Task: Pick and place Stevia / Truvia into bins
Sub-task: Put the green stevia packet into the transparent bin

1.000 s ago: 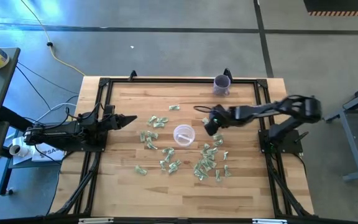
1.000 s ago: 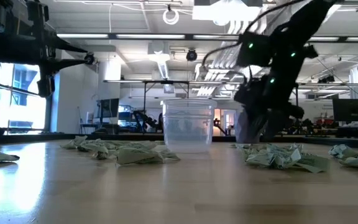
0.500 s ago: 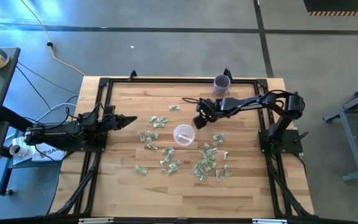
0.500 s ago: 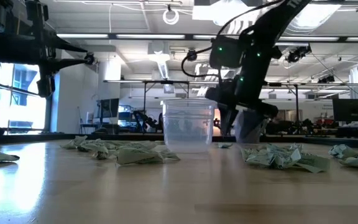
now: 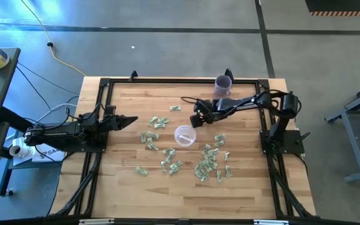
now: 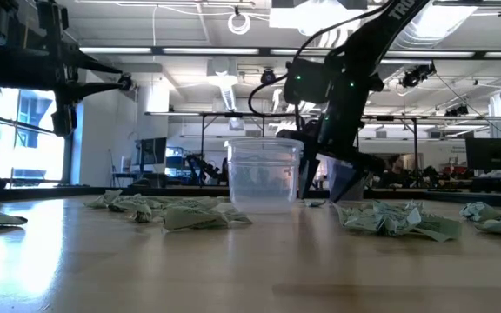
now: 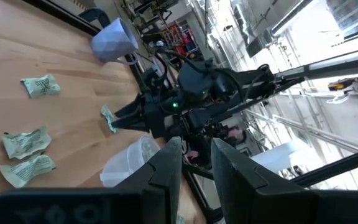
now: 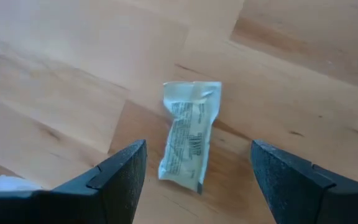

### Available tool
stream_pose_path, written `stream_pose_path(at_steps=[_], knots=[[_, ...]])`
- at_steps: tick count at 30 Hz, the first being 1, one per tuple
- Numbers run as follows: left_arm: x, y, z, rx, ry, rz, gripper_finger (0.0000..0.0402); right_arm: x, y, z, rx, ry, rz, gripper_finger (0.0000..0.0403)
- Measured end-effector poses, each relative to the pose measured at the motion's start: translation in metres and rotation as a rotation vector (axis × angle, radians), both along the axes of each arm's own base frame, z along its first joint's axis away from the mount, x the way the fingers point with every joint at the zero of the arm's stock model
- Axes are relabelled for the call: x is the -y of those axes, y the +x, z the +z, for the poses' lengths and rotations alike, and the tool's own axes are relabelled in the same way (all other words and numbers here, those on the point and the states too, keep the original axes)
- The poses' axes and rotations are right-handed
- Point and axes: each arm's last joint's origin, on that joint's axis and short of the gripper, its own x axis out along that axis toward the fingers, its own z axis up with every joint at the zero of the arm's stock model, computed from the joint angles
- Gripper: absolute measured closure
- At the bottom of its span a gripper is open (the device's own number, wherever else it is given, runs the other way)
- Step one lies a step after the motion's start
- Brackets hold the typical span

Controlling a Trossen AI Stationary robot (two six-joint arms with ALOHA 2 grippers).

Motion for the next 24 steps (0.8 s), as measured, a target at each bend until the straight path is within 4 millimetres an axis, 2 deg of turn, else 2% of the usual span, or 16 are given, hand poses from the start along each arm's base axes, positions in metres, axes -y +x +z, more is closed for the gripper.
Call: stream_pose_path(at_steps=[11,24], knots=[[-0.0004,-0.0001,0.0003,0.003,-0.003,0.015,0.0277,-0.0032,-0.0023,-0.0023,-0.066,-0.091,-0.030,0.0126],[-0.0004,-0.0001,0.0002,0.002,-0.001,0.016,0.0277,-0.0014,-0.0068,-0.0028,-0.182,-0.226,0.129,0.0126]])
